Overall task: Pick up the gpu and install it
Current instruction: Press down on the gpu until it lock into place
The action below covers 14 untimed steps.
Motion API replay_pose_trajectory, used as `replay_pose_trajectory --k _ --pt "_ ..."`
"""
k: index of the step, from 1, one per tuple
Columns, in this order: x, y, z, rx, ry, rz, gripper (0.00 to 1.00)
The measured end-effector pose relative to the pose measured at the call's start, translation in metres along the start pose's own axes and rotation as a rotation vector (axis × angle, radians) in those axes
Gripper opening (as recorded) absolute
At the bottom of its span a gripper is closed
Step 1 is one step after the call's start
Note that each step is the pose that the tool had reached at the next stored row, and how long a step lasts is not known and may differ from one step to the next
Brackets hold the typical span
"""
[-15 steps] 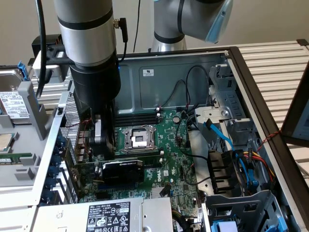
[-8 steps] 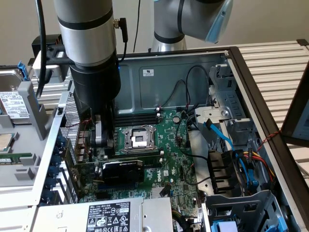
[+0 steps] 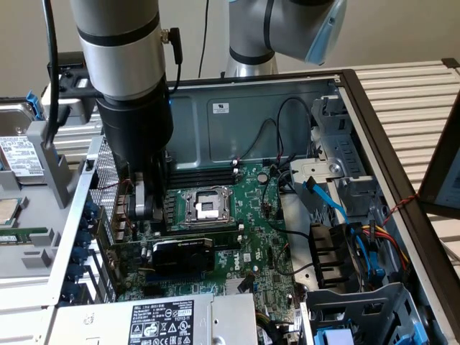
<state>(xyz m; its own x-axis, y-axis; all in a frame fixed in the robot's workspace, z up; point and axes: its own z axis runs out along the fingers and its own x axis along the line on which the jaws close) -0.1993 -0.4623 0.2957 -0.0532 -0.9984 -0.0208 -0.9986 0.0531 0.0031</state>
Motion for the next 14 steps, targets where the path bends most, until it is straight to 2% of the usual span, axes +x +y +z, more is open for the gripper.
replay_pose_trajectory --k 5,10,14 --pt "0.000 0.0002 0.0072 0.0028 0.0007 0.000 0.11" --pt "-0.001 0.0041 0.0130 0.0134 0.0002 0.000 0.11" --pt "-0.001 0.0041 0.0151 0.0160 0.0004 0.000 0.11"
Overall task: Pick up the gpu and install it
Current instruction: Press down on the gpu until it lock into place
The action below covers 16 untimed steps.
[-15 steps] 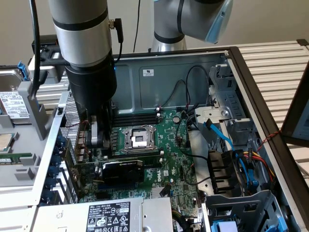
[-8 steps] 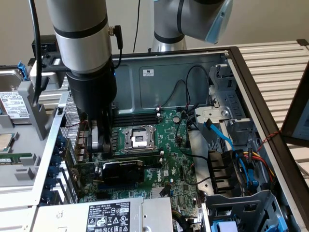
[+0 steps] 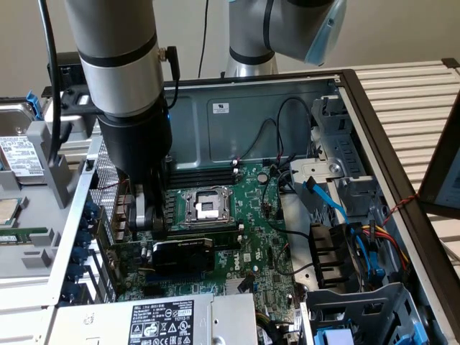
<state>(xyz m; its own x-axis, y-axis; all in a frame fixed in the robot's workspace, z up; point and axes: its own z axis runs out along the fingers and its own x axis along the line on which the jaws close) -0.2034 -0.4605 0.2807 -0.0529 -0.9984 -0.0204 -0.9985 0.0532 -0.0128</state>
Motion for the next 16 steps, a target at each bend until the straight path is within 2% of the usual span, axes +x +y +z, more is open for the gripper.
replay_pose_trajectory --k 16 --pt "-0.0027 0.0043 0.0094 0.0004 0.0011 0.000 0.11"
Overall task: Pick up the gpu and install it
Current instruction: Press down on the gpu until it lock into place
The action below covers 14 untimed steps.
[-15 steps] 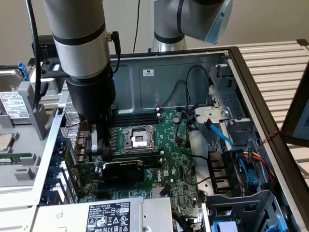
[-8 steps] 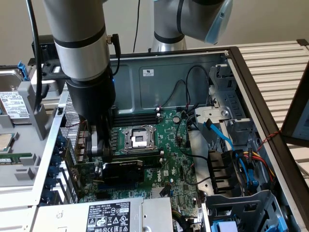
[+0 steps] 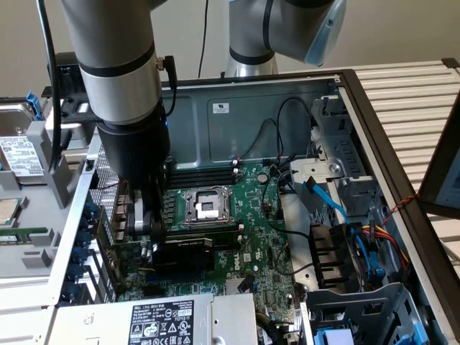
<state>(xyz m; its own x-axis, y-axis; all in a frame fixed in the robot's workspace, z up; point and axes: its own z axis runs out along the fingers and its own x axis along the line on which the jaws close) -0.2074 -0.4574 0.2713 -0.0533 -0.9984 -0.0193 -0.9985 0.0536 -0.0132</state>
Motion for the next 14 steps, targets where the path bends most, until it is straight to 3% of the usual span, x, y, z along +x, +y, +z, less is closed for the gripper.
replay_pose_trajectory --k 14 --pt "-0.0001 0.0014 0.0036 0.0001 0.0019 0.000 0.11"
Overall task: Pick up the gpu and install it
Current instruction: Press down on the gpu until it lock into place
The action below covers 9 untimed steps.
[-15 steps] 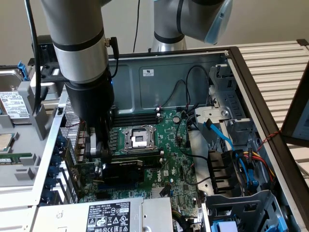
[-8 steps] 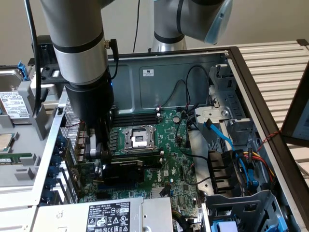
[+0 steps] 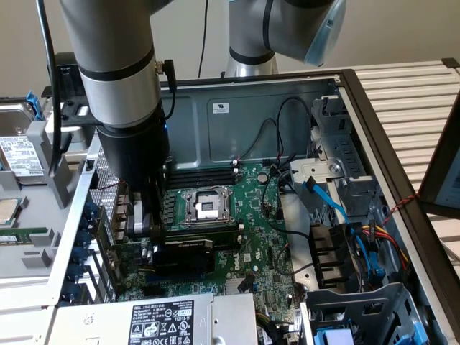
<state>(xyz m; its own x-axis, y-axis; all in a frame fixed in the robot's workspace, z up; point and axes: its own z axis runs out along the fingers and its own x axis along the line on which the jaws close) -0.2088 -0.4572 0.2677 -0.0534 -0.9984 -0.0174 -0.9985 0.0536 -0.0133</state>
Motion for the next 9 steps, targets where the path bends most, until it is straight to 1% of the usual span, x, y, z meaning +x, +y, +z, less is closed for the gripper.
replay_pose_trajectory --k 4,9 --pt "-0.0001 0.0000 -0.0009 0.0003 -0.0007 0.000 0.11" --pt "-0.0003 -0.0019 -0.0085 0.0001 0.0007 0.000 0.11"
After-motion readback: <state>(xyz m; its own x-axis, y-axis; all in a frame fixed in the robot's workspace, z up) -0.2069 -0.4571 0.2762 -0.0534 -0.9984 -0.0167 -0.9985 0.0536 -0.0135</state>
